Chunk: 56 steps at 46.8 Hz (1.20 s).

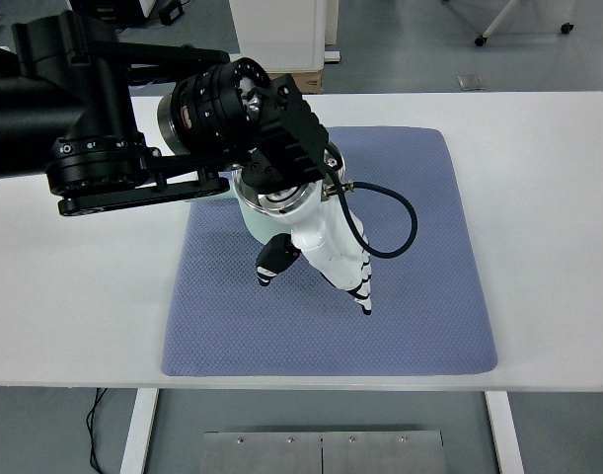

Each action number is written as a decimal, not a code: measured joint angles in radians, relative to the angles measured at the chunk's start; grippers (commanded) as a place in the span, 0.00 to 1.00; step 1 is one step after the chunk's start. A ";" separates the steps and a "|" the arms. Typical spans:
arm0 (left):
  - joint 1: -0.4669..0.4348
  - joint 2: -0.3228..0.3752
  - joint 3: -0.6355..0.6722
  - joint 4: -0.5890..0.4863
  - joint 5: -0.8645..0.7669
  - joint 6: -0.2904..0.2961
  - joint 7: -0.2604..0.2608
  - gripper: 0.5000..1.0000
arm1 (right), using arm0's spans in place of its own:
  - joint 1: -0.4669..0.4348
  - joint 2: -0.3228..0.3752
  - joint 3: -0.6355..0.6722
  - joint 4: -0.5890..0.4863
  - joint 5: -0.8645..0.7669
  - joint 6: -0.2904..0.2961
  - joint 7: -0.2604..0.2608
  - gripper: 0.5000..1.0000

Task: Rotate green pot handle

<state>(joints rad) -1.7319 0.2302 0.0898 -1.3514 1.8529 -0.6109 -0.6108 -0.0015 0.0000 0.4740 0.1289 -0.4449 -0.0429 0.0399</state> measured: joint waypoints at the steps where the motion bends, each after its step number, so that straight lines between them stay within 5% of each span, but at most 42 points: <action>1: 0.000 0.000 -0.009 0.011 -0.019 0.000 0.000 1.00 | 0.000 0.000 0.000 0.000 0.000 0.000 0.000 1.00; 23: -0.005 -0.008 -0.079 0.350 -0.671 0.000 0.000 1.00 | 0.000 0.000 0.000 0.000 0.000 0.000 0.000 1.00; 32: 0.016 -0.007 -0.076 0.639 -0.925 0.000 0.000 1.00 | 0.000 0.000 0.000 0.000 0.000 0.000 0.000 1.00; 44: 0.072 -0.016 -0.047 0.912 -1.033 0.000 0.000 1.00 | 0.000 0.000 0.000 0.000 0.000 0.000 0.000 1.00; 56: 0.116 -0.036 -0.039 1.070 -1.185 0.000 0.000 1.00 | 0.000 0.000 0.000 0.000 0.000 0.000 0.000 1.00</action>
<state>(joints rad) -1.6163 0.1937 0.0506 -0.2816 0.6677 -0.6109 -0.6107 -0.0017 0.0001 0.4741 0.1288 -0.4448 -0.0429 0.0397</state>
